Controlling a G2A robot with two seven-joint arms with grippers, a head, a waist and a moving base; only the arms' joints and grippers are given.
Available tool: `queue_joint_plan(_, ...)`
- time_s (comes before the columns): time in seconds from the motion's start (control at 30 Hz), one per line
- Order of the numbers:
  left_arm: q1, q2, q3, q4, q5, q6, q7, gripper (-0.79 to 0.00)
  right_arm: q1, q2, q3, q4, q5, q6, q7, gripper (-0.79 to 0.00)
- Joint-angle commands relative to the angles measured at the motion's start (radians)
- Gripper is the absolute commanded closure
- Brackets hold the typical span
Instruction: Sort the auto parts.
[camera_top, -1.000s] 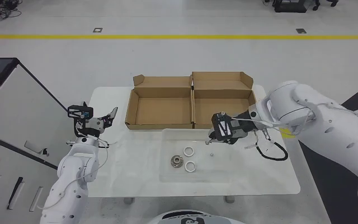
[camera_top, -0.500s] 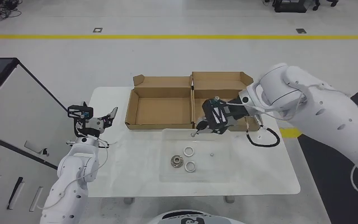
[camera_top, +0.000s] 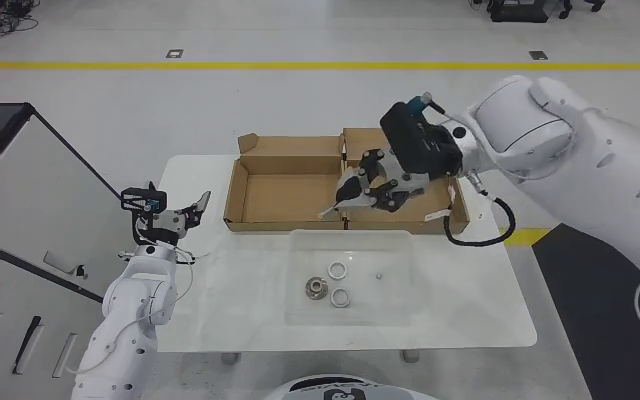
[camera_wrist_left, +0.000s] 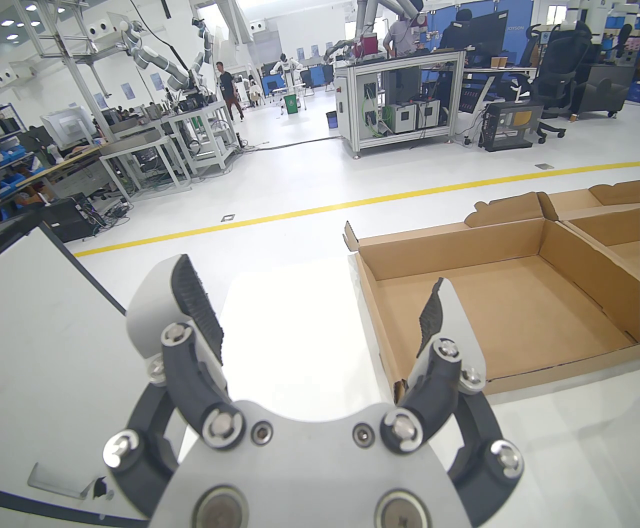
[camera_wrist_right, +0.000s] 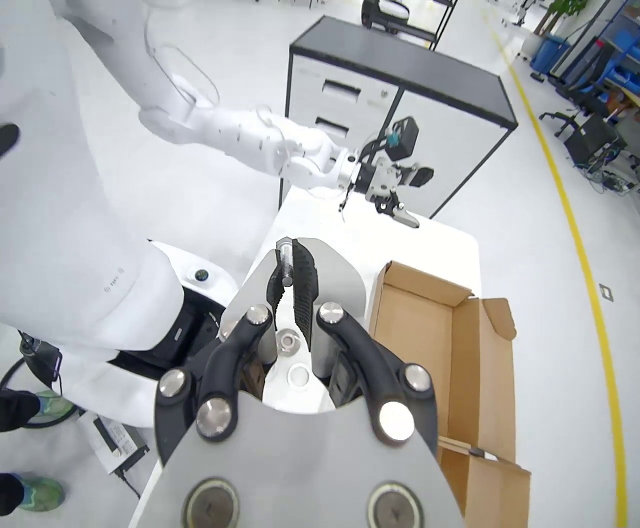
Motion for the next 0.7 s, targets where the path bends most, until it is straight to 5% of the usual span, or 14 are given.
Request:
queue_joint_plan(0.0, 0.000, 0.000, 0.000, 0.000, 0.000, 0.000, 0.000, -0.785, -0.011, 0.006, 0.032, -0.003, 0.069, 0.000, 0.008, 0.000)
queue_joint_plan(0.3, 0.000, 0.000, 0.000, 0.000, 0.000, 0.000, 0.000, -0.785, -0.113, 0.005, 0.213, -0.020, 0.468, 0.000, 0.192, 0.000)
queue_joint_plan(0.67, 0.000, 0.000, 0.000, 0.000, 0.000, 0.000, 0.000, -0.785, -0.233, -0.037, 0.348, -0.076, 0.732, 0.000, 0.193, 0.000)
